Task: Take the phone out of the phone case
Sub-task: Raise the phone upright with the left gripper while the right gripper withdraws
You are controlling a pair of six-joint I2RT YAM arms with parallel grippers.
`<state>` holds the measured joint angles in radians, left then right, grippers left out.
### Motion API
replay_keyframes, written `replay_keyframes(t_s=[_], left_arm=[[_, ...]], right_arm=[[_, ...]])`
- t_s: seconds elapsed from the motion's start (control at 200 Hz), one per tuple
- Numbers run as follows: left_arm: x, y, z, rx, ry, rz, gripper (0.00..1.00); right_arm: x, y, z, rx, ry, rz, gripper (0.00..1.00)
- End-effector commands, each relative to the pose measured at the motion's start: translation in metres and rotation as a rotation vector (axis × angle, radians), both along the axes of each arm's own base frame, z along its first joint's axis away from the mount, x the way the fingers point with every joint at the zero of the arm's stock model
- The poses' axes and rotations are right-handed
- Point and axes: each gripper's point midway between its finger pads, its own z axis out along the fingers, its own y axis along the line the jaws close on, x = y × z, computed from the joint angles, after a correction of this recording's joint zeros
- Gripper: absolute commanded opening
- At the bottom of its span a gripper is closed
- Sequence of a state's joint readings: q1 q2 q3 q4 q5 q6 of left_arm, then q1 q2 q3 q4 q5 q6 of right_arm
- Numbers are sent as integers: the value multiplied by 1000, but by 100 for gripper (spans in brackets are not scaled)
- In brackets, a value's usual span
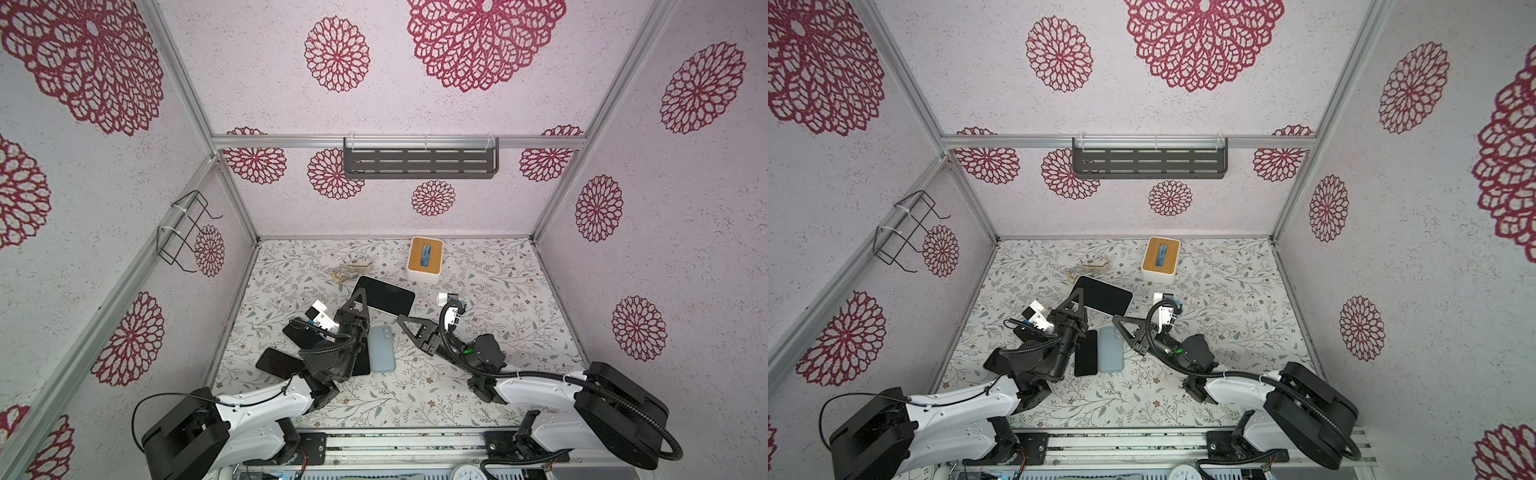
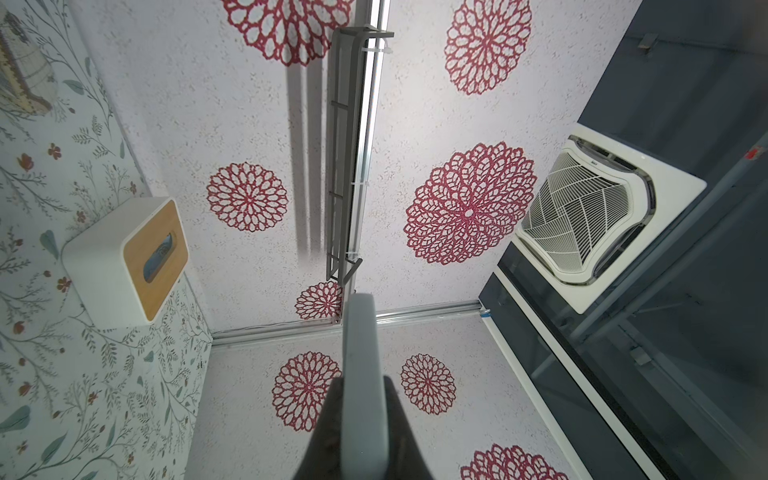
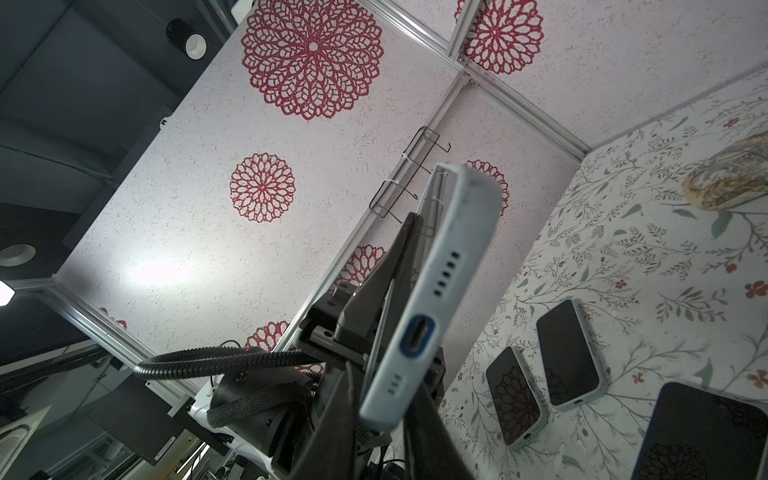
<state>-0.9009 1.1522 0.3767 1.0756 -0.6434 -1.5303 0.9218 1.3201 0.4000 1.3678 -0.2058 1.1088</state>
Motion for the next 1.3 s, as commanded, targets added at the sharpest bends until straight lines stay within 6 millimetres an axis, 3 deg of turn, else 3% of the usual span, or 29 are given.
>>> replay_keyframes(t_s=[0.0, 0.16, 0.345, 0.44, 0.46, 0.56, 0.641, 0.801, 0.986, 1.011, 1.081, 1.121, 1.196, 1.296], left_arm=[[-5, 5, 30, -77, -68, -5, 0], [-5, 3, 32, -72, -72, -13, 0], [0, -2, 26, -54, -33, -59, 0], [4, -5, 27, -21, -6, -99, 0], [4, -5, 27, -15, -2, -108, 0], [3, -6, 28, 13, 12, -141, 0], [2, -6, 28, 31, 17, -155, 0], [1, 1, 31, 26, 9, -151, 0], [2, 7, 42, 22, -23, -156, 0], [2, 8, 44, 24, -28, -155, 0], [3, 8, 50, 35, -49, -167, 0], [3, 7, 54, 43, -66, -182, 0], [2, 2, 66, 98, -117, -225, 0], [1, -15, 87, 272, -198, -348, 0]], right_arm=[[-7, -6, 27, 78, -63, 5, 19], [-8, -5, 30, 67, -87, 6, 0], [-20, -3, 31, -30, -231, 16, 0], [-26, 4, 17, -236, -402, 5, 0], [-23, 5, 6, -323, -425, -14, 0], [1, -15, -25, -655, -540, -192, 0], [13, -35, -29, -805, -668, -318, 0], [17, -57, -7, -827, -808, -474, 0], [0, -69, -22, -808, -780, -421, 0], [0, -75, -24, -800, -747, -434, 9], [-1, -90, -30, -749, -650, -472, 56], [-4, -95, -32, -721, -608, -470, 70], [-4, -106, -34, -715, -496, -468, 83], [-9, -112, -27, -692, -398, -393, 88]])
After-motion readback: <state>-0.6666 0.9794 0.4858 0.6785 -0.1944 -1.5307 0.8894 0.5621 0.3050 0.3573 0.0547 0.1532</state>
